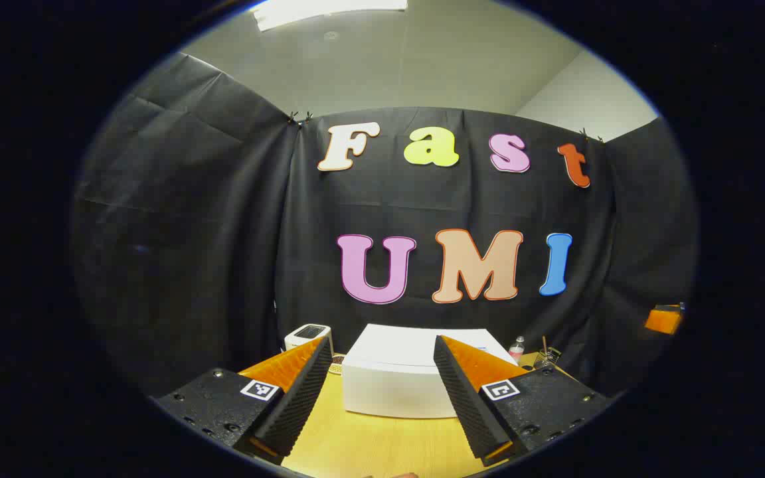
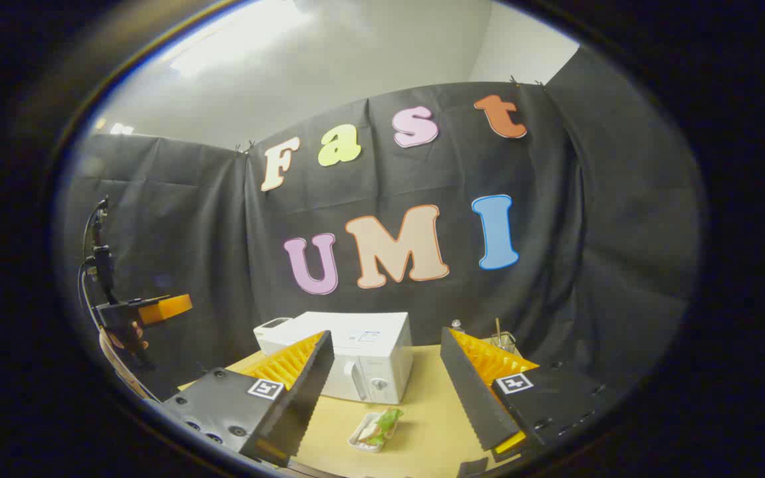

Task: Open the microwave oven with the left hand, put the food in, and close the microwave oven.

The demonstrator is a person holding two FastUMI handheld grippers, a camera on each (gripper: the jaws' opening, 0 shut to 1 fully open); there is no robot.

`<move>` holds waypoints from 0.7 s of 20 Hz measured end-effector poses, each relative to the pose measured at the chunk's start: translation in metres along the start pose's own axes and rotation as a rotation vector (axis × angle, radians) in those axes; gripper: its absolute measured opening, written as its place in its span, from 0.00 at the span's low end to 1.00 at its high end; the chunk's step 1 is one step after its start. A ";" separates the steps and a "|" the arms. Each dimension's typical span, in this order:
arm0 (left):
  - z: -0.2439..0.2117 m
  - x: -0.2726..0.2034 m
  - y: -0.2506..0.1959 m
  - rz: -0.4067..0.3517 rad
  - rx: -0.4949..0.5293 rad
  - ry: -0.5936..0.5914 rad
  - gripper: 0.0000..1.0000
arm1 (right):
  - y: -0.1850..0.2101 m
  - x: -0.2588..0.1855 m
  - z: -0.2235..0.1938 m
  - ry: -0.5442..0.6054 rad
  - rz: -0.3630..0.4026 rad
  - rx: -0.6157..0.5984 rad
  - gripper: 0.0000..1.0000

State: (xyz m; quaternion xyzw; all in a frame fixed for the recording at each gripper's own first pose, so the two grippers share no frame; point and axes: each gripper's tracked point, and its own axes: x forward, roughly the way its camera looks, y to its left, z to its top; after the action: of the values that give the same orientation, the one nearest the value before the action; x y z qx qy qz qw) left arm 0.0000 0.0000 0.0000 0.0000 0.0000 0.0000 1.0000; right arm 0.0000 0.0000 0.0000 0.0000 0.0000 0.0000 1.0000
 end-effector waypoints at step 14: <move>-0.001 -0.011 -0.002 -0.014 0.003 -0.014 0.95 | 0.004 -0.006 0.007 -0.015 0.020 -0.001 0.91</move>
State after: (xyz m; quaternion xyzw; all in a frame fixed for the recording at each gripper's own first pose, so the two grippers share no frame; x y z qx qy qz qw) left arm -0.0110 -0.0016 -0.0013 0.0015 -0.0072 -0.0072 0.9999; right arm -0.0064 0.0036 0.0070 -0.0007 -0.0073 0.0098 0.9999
